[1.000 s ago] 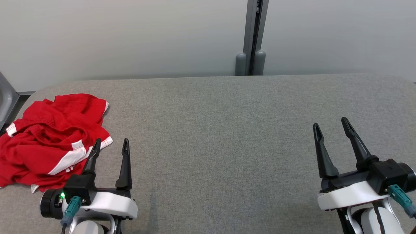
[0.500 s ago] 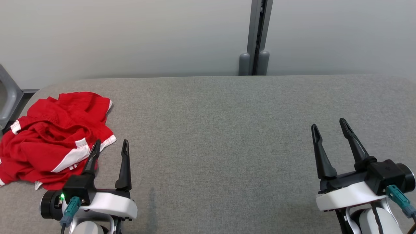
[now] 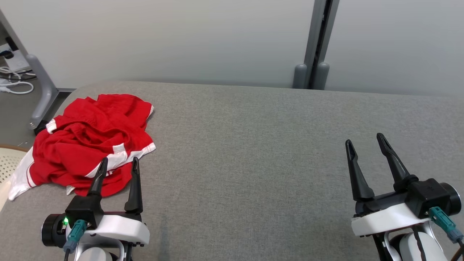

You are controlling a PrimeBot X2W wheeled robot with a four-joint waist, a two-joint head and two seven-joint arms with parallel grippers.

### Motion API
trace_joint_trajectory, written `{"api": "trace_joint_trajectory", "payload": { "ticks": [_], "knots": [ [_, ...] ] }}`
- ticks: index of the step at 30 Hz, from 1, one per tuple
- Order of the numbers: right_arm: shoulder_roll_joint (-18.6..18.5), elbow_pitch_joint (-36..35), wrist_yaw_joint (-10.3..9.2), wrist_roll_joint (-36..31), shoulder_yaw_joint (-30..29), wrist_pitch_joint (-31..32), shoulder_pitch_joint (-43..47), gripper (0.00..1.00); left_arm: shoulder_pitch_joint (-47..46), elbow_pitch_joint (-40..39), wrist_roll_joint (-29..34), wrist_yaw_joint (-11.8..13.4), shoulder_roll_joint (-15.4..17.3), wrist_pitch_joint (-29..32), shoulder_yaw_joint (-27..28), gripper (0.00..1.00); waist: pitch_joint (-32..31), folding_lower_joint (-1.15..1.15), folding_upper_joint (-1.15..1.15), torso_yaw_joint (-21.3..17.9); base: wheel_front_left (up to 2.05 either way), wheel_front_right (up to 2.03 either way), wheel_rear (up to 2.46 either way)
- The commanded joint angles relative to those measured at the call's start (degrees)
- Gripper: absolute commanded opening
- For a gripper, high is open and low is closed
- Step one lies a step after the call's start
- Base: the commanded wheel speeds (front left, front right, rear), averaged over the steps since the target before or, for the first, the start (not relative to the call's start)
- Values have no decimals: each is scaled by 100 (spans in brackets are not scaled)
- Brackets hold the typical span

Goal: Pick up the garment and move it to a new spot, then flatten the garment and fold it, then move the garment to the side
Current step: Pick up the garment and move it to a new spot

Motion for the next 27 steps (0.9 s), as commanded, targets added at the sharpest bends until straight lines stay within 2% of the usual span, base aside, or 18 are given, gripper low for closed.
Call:
{"api": "trace_joint_trajectory", "payload": {
  "ticks": [1,18,27],
  "knots": [
    [-44,7,13,21,6,-38,53,100,16,1,-31,-17,23,-6,20,100,-14,0,0,102,0,0,0],
    [-43,82,13,88,119,-38,103,100,66,145,30,-41,23,-6,114,100,-71,0,0,1174,0,0,0],
    [-44,118,13,117,225,-38,98,100,81,169,43,-34,22,-6,149,100,-100,0,0,1553,0,0,0]
  ]
}}
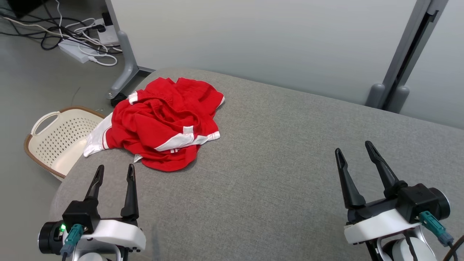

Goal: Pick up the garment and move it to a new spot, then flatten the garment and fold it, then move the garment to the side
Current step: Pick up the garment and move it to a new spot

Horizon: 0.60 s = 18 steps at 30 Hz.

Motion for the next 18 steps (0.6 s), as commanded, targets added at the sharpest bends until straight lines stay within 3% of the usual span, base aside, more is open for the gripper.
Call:
{"api": "trace_joint_trajectory", "payload": {
  "ticks": [1,18],
  "knots": [
    [-43,2,13,20,15,-38,16,100,0,-6,25,7,23,-6,16,100,-1,0,0,60,0,0,0],
    [-44,41,13,95,120,-38,-60,100,-3,-21,-37,28,22,-6,75,100,51,0,0,153,0,0,0]
  ]
}}
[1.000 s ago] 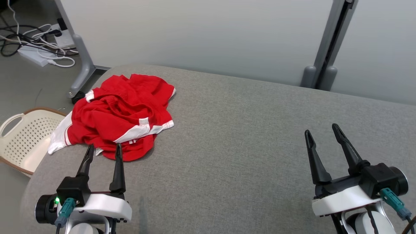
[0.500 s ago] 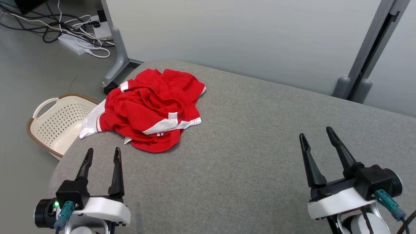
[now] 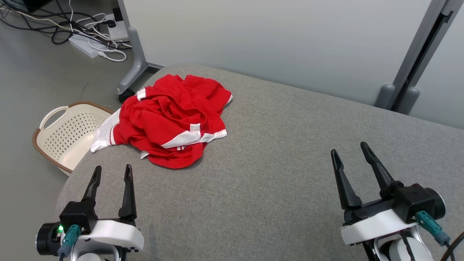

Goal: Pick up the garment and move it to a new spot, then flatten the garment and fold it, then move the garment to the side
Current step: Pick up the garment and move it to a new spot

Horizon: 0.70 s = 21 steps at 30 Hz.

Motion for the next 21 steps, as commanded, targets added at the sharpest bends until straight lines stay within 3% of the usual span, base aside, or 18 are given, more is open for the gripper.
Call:
{"api": "trace_joint_trajectory", "payload": {
  "ticks": [1,11,21],
  "knots": [
    [-45,0,13,33,-5,-38,-35,100,-45,5,-43,-14,22,-6,34,100,3,0,0,-22,0,0,0],
    [-45,49,13,74,31,-38,-91,100,-815,620,-141,-409,259,103,43,100,79,0,0,-228,0,0,0],
    [-44,92,13,152,90,-38,-191,100,-2135,1502,-505,-622,833,1380,134,100,85,0,0,-661,0,0,0]
  ]
}}
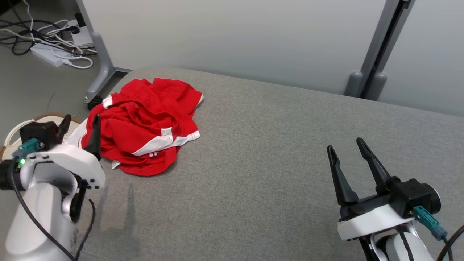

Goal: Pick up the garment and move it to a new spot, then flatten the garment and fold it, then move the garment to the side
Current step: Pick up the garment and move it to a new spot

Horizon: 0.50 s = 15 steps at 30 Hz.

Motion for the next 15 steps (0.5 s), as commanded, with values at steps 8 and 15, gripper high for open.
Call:
{"api": "trace_joint_trajectory", "payload": {
  "ticks": [8,15],
  "knots": [
    [-45,15,13,-44,73,-38,-286,100,-1052,1097,-663,-115,497,1406,299,100,299,0,0,-703,0,0,0],
    [-42,28,12,-101,59,-38,-465,100,-1570,2003,-964,-120,990,2473,483,100,615,0,0,-1302,0,0,0]
  ]
}}
